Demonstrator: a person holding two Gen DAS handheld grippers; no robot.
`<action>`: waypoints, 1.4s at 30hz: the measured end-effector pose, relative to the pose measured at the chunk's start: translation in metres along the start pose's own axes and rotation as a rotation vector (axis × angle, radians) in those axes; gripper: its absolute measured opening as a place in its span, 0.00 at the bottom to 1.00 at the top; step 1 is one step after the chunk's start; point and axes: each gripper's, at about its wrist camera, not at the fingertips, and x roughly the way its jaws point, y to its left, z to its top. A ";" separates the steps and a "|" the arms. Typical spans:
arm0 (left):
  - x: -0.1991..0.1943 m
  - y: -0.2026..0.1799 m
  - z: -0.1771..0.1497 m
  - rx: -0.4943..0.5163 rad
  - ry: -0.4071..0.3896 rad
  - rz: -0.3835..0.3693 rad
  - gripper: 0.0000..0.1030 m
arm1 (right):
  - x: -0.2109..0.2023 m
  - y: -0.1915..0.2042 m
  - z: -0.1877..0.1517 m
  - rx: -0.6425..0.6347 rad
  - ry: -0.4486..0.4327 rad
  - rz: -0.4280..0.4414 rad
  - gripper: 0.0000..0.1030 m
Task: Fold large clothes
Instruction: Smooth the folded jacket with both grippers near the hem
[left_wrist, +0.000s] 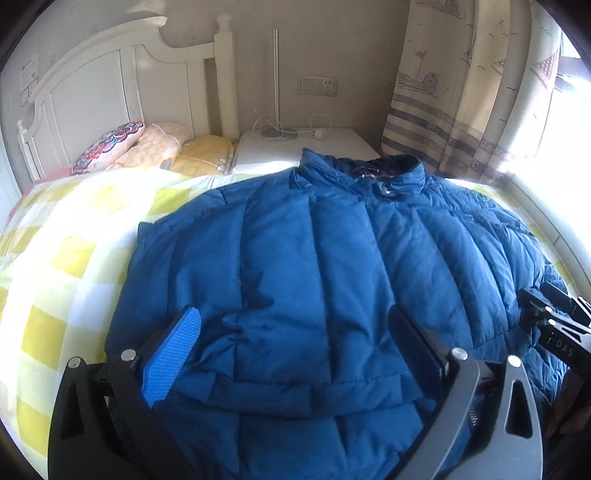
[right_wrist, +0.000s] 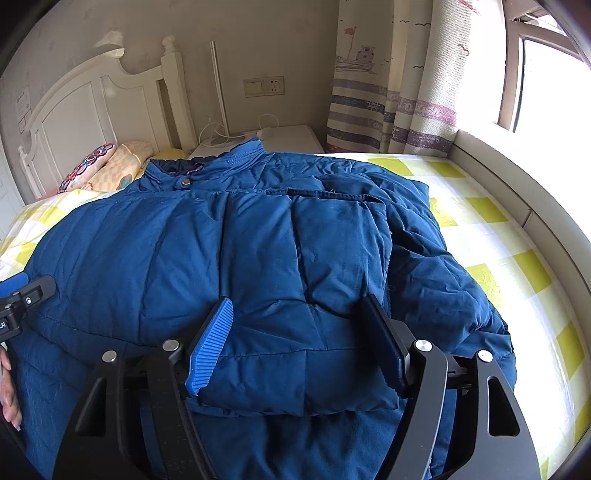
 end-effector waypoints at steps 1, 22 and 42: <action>-0.003 -0.002 0.011 0.018 -0.034 0.015 0.98 | 0.000 0.000 0.000 0.002 -0.001 0.003 0.68; 0.074 0.032 0.014 -0.052 0.101 0.081 0.98 | 0.047 0.019 0.072 -0.077 0.083 -0.007 0.73; 0.075 0.034 0.015 -0.063 0.102 0.073 0.98 | 0.071 -0.040 0.075 0.103 0.098 -0.059 0.83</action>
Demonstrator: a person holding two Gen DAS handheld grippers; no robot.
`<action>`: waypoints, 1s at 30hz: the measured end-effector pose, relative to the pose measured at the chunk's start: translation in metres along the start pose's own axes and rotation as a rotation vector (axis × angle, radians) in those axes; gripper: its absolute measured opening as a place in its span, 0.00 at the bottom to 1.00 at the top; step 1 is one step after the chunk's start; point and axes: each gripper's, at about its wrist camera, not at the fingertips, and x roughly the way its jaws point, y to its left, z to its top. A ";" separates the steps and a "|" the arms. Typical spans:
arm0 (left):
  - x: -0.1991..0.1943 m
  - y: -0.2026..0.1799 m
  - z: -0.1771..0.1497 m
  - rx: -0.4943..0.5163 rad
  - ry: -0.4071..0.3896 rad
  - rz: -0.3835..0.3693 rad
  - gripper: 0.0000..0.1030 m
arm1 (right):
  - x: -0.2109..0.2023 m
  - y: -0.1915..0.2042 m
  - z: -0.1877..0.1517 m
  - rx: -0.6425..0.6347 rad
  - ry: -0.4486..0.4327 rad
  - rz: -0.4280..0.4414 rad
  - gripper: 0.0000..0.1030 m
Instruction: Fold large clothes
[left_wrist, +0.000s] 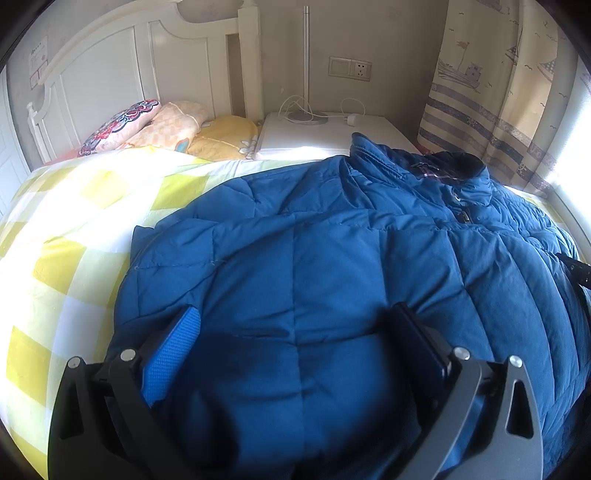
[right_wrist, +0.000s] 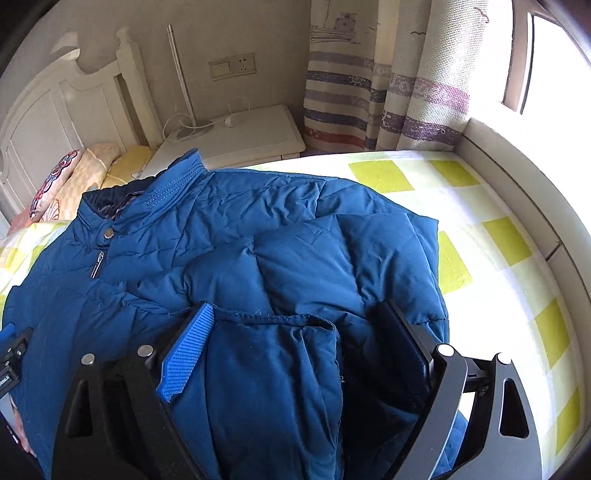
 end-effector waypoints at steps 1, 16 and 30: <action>0.000 0.000 0.000 -0.001 0.000 -0.001 0.98 | -0.013 0.000 -0.004 0.022 -0.033 -0.007 0.83; 0.001 0.002 0.001 -0.018 -0.004 -0.013 0.98 | -0.026 0.045 -0.053 -0.216 -0.045 0.003 0.87; -0.115 -0.040 -0.060 0.094 -0.067 -0.156 0.98 | -0.120 0.047 -0.111 -0.332 -0.021 0.152 0.90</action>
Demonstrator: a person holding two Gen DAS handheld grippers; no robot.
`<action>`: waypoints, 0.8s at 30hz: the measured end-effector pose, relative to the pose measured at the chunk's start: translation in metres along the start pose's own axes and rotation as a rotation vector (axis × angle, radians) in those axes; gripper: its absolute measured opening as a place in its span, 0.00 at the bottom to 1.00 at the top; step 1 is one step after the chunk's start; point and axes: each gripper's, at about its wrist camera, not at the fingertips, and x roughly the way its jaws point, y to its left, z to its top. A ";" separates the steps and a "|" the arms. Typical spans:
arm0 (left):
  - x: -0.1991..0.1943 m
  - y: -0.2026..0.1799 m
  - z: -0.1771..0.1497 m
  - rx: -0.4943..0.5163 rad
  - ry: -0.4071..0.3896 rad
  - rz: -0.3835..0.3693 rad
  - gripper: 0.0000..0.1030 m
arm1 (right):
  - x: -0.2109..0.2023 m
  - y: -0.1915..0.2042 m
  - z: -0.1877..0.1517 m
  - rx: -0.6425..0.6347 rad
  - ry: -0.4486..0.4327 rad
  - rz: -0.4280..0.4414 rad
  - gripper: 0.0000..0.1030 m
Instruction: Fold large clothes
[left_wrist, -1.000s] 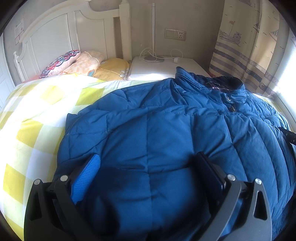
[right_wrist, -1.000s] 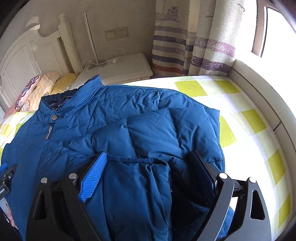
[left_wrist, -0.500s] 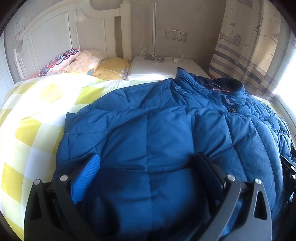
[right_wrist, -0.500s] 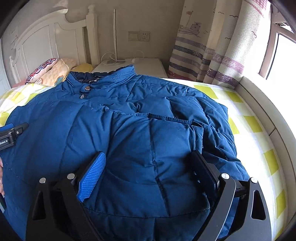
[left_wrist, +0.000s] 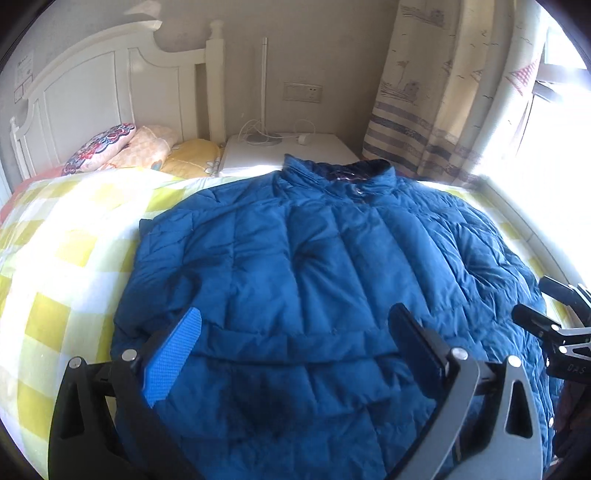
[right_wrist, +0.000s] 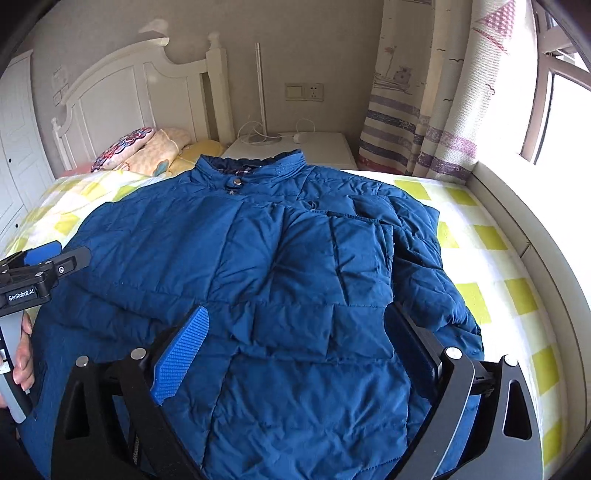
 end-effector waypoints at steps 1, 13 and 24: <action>0.000 -0.014 -0.012 0.043 0.032 -0.012 0.98 | 0.008 0.008 -0.008 -0.044 0.045 0.005 0.90; 0.002 -0.002 -0.068 0.130 0.141 0.190 0.98 | 0.010 -0.048 -0.050 0.091 0.122 -0.123 0.95; -0.064 0.001 -0.100 0.009 0.016 0.133 0.97 | -0.056 0.011 -0.086 -0.027 -0.003 -0.009 0.95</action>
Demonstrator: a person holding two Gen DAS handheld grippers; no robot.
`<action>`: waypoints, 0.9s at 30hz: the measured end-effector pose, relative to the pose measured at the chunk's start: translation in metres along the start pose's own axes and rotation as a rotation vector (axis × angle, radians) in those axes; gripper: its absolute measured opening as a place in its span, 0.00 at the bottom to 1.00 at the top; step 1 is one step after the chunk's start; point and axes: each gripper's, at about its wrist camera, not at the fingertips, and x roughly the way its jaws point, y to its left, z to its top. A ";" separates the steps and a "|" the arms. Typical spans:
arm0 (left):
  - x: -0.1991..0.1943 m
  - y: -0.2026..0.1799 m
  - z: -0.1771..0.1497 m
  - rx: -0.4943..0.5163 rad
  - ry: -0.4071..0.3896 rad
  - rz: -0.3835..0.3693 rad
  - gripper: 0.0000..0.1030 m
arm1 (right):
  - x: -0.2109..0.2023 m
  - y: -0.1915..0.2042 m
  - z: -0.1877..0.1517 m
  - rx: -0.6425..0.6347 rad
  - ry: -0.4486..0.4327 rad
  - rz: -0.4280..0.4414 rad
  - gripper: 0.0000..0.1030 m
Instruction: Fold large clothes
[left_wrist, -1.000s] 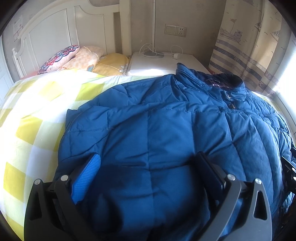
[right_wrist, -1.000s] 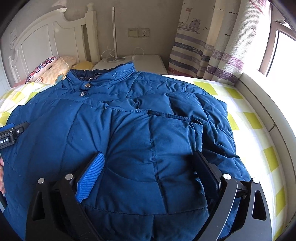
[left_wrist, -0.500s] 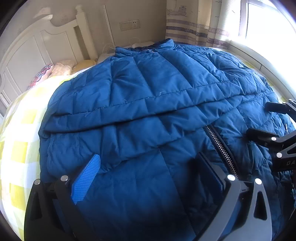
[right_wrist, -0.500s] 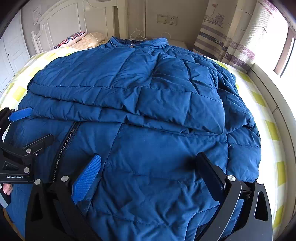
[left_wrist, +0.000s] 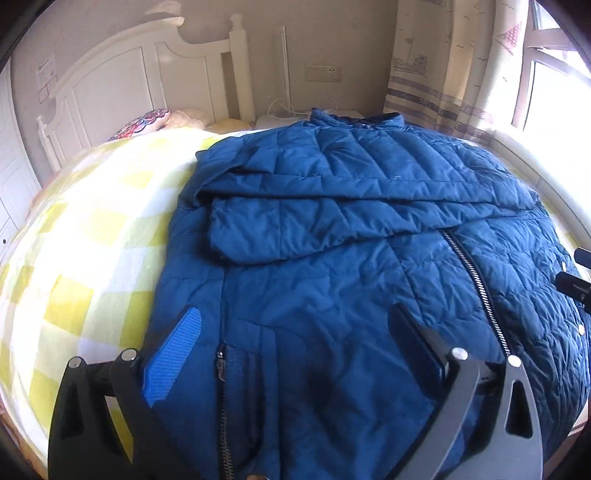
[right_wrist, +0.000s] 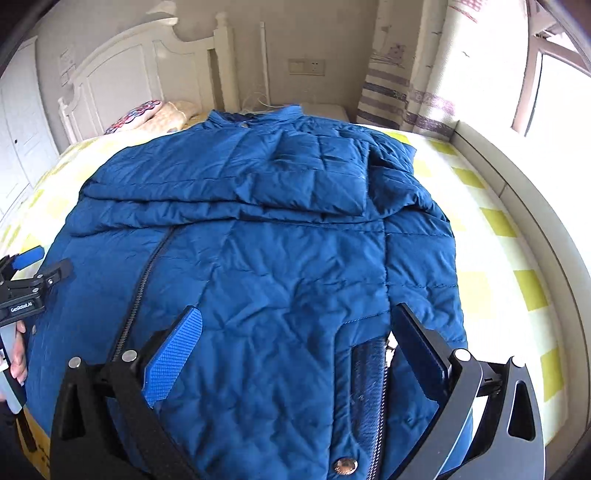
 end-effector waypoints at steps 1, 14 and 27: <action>-0.007 -0.010 -0.007 0.027 -0.011 -0.008 0.98 | -0.001 0.013 -0.008 -0.049 0.005 0.005 0.95; -0.054 -0.026 -0.068 0.046 -0.048 -0.031 0.98 | -0.039 0.032 -0.080 -0.042 -0.071 0.021 0.95; -0.071 -0.024 -0.120 0.117 -0.112 0.029 0.98 | -0.043 0.023 -0.119 -0.019 -0.116 0.014 0.95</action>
